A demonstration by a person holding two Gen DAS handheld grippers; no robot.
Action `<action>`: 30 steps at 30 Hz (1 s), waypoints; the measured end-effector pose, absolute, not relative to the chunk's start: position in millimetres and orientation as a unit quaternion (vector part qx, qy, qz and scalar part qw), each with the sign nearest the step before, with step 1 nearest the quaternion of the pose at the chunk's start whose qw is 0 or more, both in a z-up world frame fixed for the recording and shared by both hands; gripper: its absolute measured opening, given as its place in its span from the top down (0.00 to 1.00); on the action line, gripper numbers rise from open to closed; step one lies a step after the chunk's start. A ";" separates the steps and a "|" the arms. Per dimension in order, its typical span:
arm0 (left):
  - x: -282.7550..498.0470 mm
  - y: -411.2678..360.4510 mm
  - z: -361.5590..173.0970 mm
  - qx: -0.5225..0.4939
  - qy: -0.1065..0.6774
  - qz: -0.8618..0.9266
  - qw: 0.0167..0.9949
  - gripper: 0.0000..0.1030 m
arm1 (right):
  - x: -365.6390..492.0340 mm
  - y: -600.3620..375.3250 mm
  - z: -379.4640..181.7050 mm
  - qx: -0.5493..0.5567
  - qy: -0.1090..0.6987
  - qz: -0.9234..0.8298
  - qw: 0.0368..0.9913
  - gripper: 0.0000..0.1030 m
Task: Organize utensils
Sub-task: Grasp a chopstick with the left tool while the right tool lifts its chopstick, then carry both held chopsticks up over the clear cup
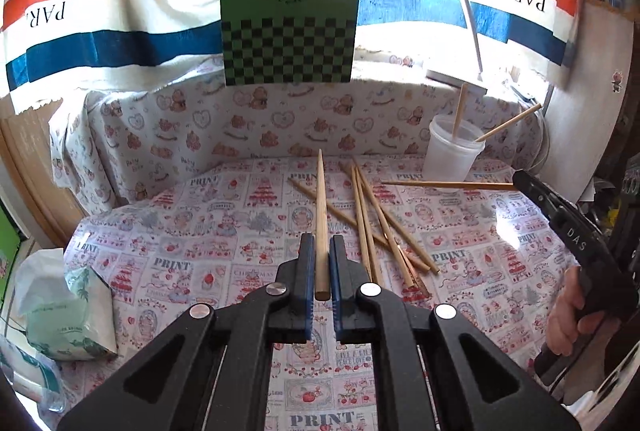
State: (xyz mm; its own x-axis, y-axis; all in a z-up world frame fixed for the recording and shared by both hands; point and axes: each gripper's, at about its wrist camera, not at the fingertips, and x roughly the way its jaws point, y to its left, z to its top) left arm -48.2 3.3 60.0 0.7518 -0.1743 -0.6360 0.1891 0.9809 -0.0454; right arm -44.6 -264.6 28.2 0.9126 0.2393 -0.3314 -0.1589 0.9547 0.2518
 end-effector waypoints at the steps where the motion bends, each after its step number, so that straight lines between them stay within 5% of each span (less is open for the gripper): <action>1: -47.4 3.9 66.4 0.013 0.339 -0.096 0.936 0.94 | -46.2 -264.5 29.2 0.107 0.177 0.098 0.974 0.93; 18: -57.9 -1.3 104.8 0.001 0.248 -0.126 0.961 0.94 | -43.0 -271.3 40.8 0.119 0.169 0.111 0.972 0.93; 30: -53.2 -45.7 150.6 0.002 0.194 -0.178 0.965 0.94 | -62.7 -289.7 157.6 0.054 0.113 0.065 0.990 0.93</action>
State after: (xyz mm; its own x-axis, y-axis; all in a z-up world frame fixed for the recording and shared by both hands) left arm -53.2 -45.7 150.6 0.8613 -0.3434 -0.3745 0.3446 0.9364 -0.0661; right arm -62.7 -289.7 157.6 0.9662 0.1405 -0.2163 -0.1161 0.9858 0.1216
